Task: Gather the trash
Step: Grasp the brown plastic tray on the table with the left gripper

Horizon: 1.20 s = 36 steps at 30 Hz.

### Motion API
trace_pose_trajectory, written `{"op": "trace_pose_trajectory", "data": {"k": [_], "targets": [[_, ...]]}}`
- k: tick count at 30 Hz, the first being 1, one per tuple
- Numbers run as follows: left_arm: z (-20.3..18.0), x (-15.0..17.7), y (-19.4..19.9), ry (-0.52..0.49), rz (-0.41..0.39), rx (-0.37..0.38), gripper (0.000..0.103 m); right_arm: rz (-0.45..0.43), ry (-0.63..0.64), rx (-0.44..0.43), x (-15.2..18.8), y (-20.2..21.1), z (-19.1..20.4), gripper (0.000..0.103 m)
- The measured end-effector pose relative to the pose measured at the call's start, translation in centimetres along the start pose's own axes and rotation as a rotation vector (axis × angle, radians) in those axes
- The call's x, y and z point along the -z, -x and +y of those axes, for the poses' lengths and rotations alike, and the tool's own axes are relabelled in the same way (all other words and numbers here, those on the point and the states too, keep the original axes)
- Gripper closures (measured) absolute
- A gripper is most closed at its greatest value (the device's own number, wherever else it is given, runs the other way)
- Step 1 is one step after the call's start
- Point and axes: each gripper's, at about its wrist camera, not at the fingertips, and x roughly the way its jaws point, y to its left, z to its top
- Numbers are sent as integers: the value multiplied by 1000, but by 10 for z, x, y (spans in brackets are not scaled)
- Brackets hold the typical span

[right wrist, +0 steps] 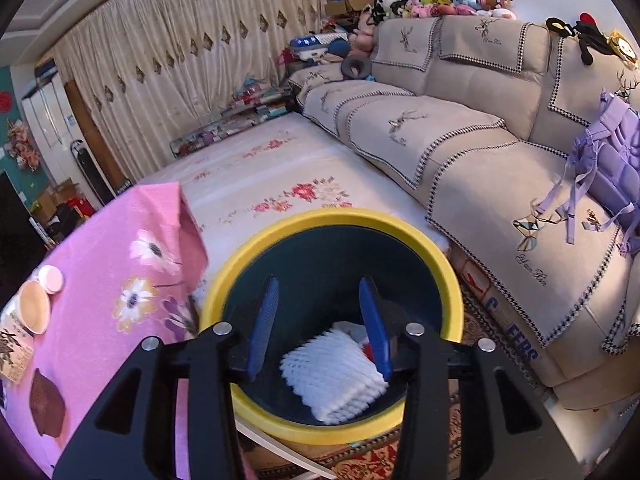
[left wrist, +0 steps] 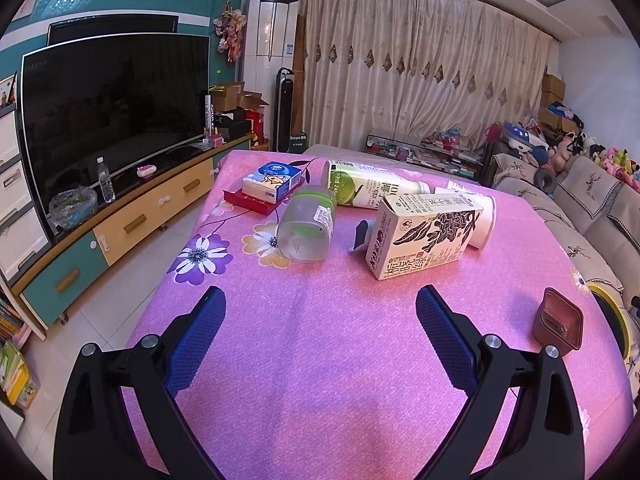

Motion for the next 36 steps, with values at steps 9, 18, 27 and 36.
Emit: {"op": "trace_pose_trajectory", "data": {"k": [9, 18, 27, 36], "targets": [[0, 0, -3, -12, 16, -15, 8, -63, 110, -138, 15, 26, 65, 52], [-62, 4, -17, -124, 156, 177, 8, -272, 241, -42, 35, 61, 107, 13], [-168, -3, -52, -323, 280, 292, 23, -282, 240, -58, 35, 61, 105, 13], [-198, 9, -77, -377, 378, 310, 56, -280, 262, -78, 36, 61, 107, 13]]}}
